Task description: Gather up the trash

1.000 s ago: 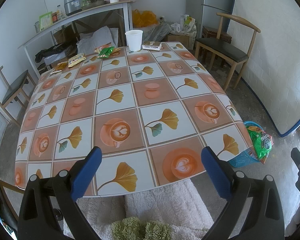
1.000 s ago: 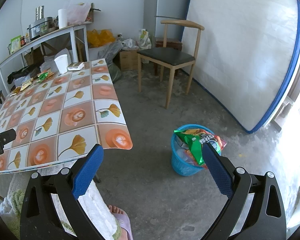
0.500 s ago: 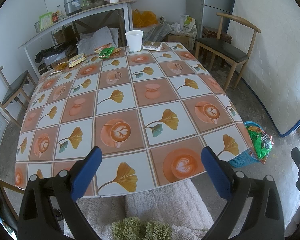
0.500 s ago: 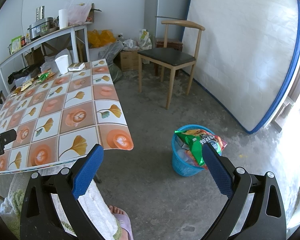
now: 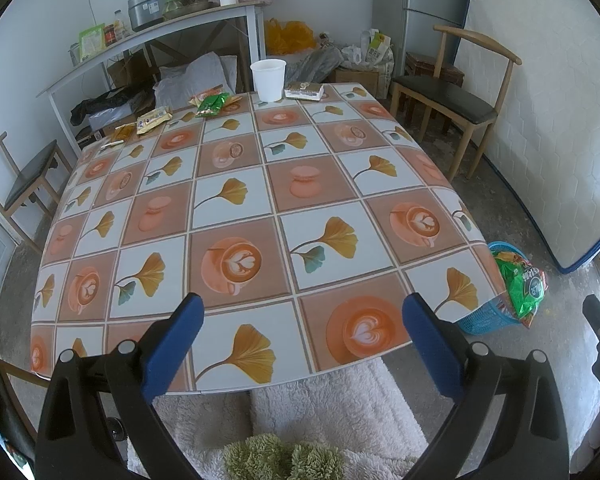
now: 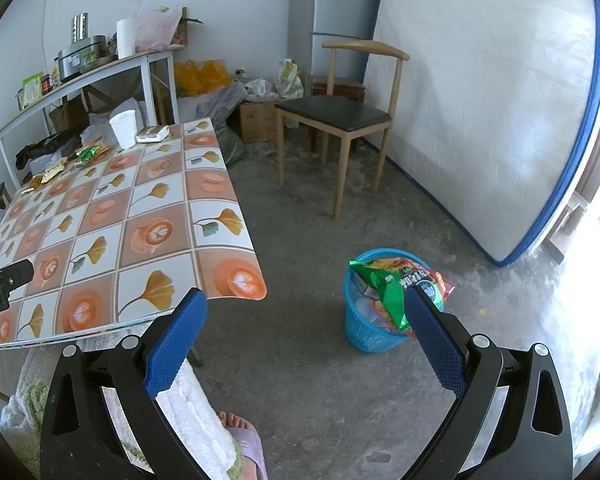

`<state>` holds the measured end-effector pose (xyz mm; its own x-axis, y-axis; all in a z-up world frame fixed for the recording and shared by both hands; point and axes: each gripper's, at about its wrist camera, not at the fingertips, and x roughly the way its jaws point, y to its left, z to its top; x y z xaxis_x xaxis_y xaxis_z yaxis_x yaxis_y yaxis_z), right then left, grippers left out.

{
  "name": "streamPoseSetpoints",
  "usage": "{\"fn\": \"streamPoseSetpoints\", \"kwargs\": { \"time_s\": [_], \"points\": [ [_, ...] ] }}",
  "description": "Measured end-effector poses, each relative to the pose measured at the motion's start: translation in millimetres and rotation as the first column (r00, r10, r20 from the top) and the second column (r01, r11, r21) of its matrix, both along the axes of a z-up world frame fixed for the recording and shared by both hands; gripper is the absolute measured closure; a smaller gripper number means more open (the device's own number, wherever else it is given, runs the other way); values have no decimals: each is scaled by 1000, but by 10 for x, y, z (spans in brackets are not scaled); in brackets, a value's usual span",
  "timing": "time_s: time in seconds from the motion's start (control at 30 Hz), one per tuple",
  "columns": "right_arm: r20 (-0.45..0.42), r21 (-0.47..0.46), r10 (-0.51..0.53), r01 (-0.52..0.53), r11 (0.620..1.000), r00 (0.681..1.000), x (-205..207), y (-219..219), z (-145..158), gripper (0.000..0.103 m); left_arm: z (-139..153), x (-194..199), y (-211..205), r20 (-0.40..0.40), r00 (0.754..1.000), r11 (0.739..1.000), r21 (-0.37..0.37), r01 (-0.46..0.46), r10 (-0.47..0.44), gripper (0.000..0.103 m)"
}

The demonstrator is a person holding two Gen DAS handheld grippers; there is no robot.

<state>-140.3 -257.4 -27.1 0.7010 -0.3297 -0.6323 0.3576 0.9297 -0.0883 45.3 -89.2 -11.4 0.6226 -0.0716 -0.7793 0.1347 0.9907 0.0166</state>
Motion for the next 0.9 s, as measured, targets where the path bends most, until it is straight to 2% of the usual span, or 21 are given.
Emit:
{"fn": "streamPoseSetpoints", "kwargs": {
  "time_s": [0.9],
  "points": [
    [2, 0, -1, 1, 1000, 1000, -1, 0, -2, 8, 2, 18, 18, -1, 1000, 1000, -1, 2, -2, 6]
  ]
}}
